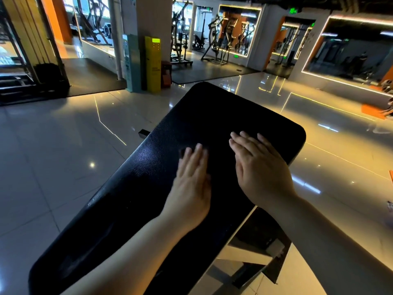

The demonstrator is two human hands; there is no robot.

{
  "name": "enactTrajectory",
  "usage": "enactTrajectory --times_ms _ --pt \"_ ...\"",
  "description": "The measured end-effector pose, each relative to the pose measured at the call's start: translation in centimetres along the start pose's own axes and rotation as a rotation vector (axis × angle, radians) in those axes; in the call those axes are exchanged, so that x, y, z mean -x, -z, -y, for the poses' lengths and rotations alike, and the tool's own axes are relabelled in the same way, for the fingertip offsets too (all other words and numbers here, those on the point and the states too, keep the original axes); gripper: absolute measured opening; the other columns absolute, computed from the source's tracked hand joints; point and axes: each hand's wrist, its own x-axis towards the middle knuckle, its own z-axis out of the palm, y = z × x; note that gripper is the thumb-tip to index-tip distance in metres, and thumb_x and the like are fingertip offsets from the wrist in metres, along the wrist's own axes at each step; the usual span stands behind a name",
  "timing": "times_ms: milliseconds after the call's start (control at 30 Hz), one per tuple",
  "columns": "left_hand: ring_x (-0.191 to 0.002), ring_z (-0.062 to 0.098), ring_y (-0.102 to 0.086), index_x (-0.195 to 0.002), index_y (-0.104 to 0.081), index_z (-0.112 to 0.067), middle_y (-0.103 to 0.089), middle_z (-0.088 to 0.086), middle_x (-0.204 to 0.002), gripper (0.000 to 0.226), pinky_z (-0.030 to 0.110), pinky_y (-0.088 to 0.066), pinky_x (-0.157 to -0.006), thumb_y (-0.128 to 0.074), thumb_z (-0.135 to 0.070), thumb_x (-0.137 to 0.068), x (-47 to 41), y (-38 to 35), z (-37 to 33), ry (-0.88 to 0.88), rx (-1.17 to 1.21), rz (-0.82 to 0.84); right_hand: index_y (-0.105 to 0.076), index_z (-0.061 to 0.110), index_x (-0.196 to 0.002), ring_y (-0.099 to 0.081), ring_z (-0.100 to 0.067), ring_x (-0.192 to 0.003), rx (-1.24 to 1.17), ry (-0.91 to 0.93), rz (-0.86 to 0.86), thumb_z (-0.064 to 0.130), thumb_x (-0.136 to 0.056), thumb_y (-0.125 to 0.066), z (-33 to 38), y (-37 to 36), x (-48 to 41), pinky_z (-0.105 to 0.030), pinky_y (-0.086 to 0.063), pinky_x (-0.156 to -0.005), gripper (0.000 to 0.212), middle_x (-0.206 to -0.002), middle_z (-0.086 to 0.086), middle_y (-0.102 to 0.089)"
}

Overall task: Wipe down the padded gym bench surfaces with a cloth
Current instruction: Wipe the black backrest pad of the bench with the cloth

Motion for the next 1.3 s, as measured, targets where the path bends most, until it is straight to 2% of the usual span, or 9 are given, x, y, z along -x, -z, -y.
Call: enactTrajectory --times_ms 100,267,467,600,800,967,1100,1167,1300 --pt "-0.150 0.004 0.016 -0.158 -0.004 -0.030 0.006 -0.016 -0.165 0.058 0.041 0.001 -0.125 -0.021 -0.041 -0.103 0.8 0.7 1.4 -0.141 -0.101 0.054 -0.065 0.007 -0.130 -0.055 -0.023 -0.130 -0.018 0.035 -0.002 0.021 -0.093 -0.042 -0.6 0.4 -1.3 -0.036 -0.037 -0.112 0.045 -0.137 -0.008 -0.062" --pt "-0.150 0.008 0.018 -0.159 -0.006 -0.023 0.008 -0.008 -0.165 0.067 0.038 0.005 -0.124 -0.012 -0.046 -0.097 -1.2 0.8 2.8 0.112 -0.101 -0.089 -0.054 0.007 -0.141 -0.042 -0.023 -0.141 -0.046 0.060 0.047 0.026 -0.099 -0.035 -0.7 -0.2 -2.7 -0.039 -0.028 -0.120 0.050 -0.150 -0.008 -0.050" --pt "-0.152 0.007 0.010 -0.159 -0.010 -0.025 0.000 -0.010 -0.166 0.059 0.040 -0.002 -0.125 -0.026 -0.035 -0.103 -0.2 0.9 3.3 -0.071 -0.116 -0.017 -0.048 0.005 -0.145 -0.036 -0.022 -0.146 0.008 0.082 0.084 0.026 -0.101 -0.030 -0.8 -0.6 -2.8 -0.039 -0.023 -0.123 0.052 -0.154 -0.009 -0.045" --pt "-0.152 0.014 0.011 -0.159 -0.009 -0.020 0.001 -0.003 -0.167 0.063 0.043 -0.002 -0.124 -0.024 -0.034 -0.099 -2.5 1.2 4.3 0.186 -0.077 -0.115 -0.050 0.006 -0.144 -0.037 -0.021 -0.145 -0.007 0.088 0.073 0.027 -0.101 -0.030 -0.8 -0.7 -2.8 -0.039 -0.024 -0.122 0.052 -0.153 -0.008 -0.046" --pt "-0.152 0.008 0.009 -0.159 -0.011 -0.027 -0.001 -0.010 -0.166 0.058 0.040 0.001 -0.125 -0.031 -0.028 -0.104 0.3 0.6 1.8 -0.195 -0.097 0.011 -0.049 0.007 -0.145 -0.036 -0.019 -0.146 0.004 0.089 0.076 0.027 -0.101 -0.030 -0.7 -0.6 -2.7 -0.038 -0.023 -0.122 0.052 -0.154 -0.007 -0.046" --pt "-0.152 0.013 0.012 -0.159 -0.011 -0.020 0.002 -0.002 -0.167 0.059 0.042 0.001 -0.124 -0.028 -0.032 -0.104 -2.5 1.1 4.6 0.196 -0.033 -0.124 -0.049 0.006 -0.145 -0.036 -0.020 -0.146 -0.007 0.092 0.078 0.026 -0.101 -0.031 -0.7 -0.5 -2.8 -0.040 -0.024 -0.122 0.052 -0.154 -0.008 -0.046" --pt "-0.151 0.010 0.015 -0.159 -0.008 -0.023 0.006 -0.007 -0.166 0.061 0.037 0.007 -0.124 -0.024 -0.038 -0.103 -0.3 0.6 1.8 -0.080 -0.036 -0.031 -0.049 0.007 -0.145 -0.036 -0.020 -0.146 0.019 0.092 0.073 0.026 -0.101 -0.031 -0.6 -0.5 -2.7 -0.039 -0.025 -0.122 0.051 -0.153 -0.008 -0.046" --pt "-0.150 0.003 0.015 -0.159 -0.010 -0.024 0.005 -0.011 -0.165 0.058 0.033 0.009 -0.123 -0.024 -0.038 -0.104 0.0 1.0 3.6 -0.124 -0.084 -0.029 -0.049 0.006 -0.145 -0.036 -0.021 -0.146 0.016 0.095 0.074 0.026 -0.101 -0.031 -0.6 -0.5 -2.7 -0.039 -0.024 -0.122 0.051 -0.153 -0.008 -0.046" --pt "-0.151 0.008 0.014 -0.159 -0.012 -0.020 0.002 -0.003 -0.167 0.058 0.032 0.007 -0.124 -0.026 -0.035 -0.105 -2.5 1.7 6.8 0.283 -0.024 -0.175 -0.048 0.007 -0.146 -0.036 -0.020 -0.146 0.020 0.098 0.082 0.026 -0.101 -0.030 -0.6 -0.5 -2.8 -0.039 -0.024 -0.123 0.052 -0.153 -0.008 -0.046"
